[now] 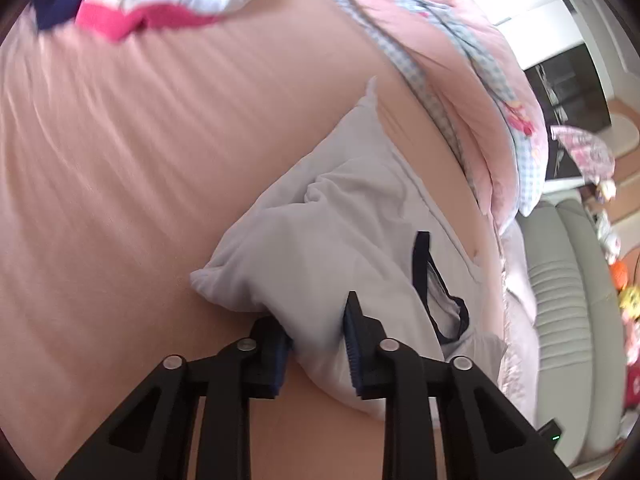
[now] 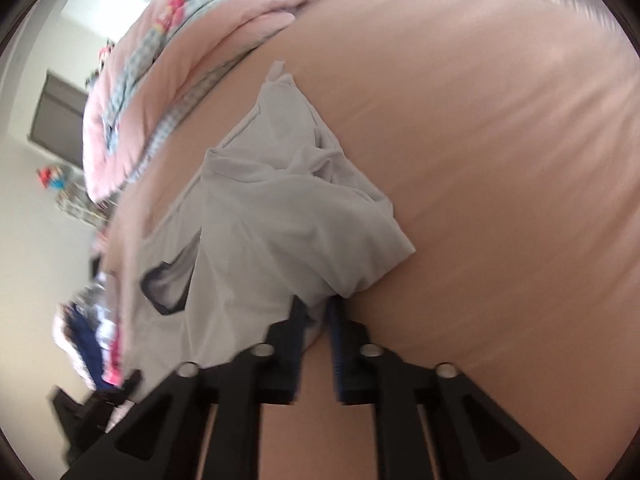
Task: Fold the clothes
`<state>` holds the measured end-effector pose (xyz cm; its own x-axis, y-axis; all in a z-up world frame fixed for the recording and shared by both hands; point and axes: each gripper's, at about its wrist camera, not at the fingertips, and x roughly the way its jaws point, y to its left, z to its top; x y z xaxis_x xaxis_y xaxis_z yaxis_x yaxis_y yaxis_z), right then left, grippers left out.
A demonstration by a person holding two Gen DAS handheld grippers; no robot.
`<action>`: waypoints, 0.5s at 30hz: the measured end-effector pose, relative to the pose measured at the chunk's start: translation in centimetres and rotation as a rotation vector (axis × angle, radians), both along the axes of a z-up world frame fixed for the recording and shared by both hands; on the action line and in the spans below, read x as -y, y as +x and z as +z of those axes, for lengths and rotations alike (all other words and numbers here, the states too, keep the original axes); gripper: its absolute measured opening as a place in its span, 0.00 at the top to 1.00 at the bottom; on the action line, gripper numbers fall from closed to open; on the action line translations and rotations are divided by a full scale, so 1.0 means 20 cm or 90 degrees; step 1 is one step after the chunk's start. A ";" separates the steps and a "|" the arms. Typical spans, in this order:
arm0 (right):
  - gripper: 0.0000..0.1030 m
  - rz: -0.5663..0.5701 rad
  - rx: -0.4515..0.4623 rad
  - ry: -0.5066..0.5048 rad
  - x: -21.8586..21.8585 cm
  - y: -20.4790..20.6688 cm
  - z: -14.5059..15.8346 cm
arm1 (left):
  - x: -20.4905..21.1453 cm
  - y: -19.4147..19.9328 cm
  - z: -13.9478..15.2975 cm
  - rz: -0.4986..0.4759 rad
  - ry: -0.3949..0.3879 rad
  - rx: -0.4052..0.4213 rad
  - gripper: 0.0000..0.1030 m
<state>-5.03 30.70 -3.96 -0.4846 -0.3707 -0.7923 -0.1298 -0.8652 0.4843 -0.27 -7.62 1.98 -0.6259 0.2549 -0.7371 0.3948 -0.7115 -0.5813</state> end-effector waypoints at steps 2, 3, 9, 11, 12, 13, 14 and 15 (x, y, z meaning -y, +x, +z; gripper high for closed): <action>1.00 0.019 -0.018 0.054 0.03 0.05 0.06 | -0.02 0.05 0.05 -0.023 -0.027 -0.003 0.82; 1.00 0.023 -0.023 0.068 0.03 0.07 0.09 | -0.03 0.07 0.07 -0.035 -0.035 -0.003 0.82; 1.00 0.025 -0.024 0.065 -0.05 0.27 0.20 | -0.05 0.19 0.15 -0.088 -0.053 0.000 0.82; 1.00 0.031 -0.018 0.049 -0.08 0.31 0.21 | -0.05 0.21 0.14 -0.105 -0.061 -0.003 0.82; 1.00 0.037 -0.020 0.047 -0.08 0.31 0.20 | -0.05 0.21 0.12 -0.109 -0.061 -0.003 0.82; 0.96 0.039 -0.018 0.043 -0.09 0.29 0.19 | -0.05 0.21 0.10 -0.108 -0.056 -0.001 0.82; 0.83 0.040 -0.015 0.038 -0.09 0.27 0.18 | -0.04 0.20 0.08 -0.103 -0.050 0.004 0.82; 0.72 0.032 -0.007 0.017 -0.09 0.22 0.15 | -0.04 0.20 0.06 -0.098 -0.040 0.008 0.82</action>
<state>-0.59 32.51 -0.94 -0.4749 -0.3744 -0.7965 -0.0801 -0.8829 0.4627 3.78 -6.91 3.20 -0.5741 0.2995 -0.7621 0.2856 -0.7990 -0.5291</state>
